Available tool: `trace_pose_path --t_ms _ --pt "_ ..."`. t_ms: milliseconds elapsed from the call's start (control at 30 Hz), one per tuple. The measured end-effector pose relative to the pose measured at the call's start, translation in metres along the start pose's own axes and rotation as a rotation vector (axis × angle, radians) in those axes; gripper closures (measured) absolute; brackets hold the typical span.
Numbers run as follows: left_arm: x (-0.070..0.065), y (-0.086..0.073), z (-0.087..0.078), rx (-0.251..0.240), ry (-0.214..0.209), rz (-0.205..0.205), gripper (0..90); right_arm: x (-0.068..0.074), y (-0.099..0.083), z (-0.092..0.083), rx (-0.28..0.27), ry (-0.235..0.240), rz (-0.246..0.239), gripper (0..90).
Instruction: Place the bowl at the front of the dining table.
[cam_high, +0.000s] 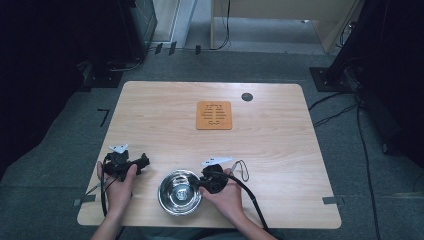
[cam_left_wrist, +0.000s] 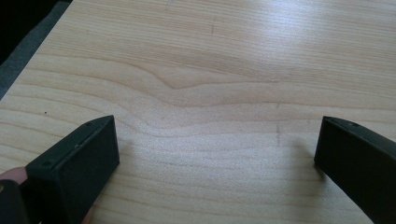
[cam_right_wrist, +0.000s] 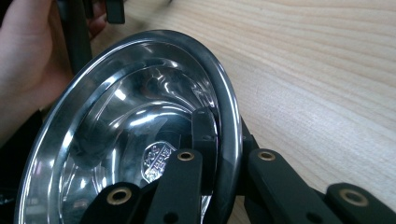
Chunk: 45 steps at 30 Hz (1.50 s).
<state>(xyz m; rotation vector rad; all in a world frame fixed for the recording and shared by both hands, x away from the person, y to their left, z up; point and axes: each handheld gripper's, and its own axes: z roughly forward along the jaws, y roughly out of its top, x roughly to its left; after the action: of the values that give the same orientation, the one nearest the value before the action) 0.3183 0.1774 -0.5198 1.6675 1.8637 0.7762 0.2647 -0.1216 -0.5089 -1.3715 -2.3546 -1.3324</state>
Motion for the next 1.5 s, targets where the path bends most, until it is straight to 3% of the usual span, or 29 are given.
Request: trace_pose_path --t_ms 367,867,1300,1500 --pt "0.000 0.000 0.000 0.000 0.000 0.000 0.0 -0.010 0.008 -0.013 -0.052 0.005 0.051 87.1" --pt "0.000 0.000 0.000 0.000 0.000 0.000 0.0 -0.033 0.036 -0.031 -0.148 -0.067 0.089 87.7" --pt "0.000 0.000 0.000 0.001 0.000 0.000 0.0 -0.058 0.058 -0.040 -0.192 -0.102 0.148 87.9" --pt "0.000 0.000 0.000 0.001 0.000 0.001 0.0 -0.069 0.069 -0.041 -0.201 -0.140 0.162 88.0"
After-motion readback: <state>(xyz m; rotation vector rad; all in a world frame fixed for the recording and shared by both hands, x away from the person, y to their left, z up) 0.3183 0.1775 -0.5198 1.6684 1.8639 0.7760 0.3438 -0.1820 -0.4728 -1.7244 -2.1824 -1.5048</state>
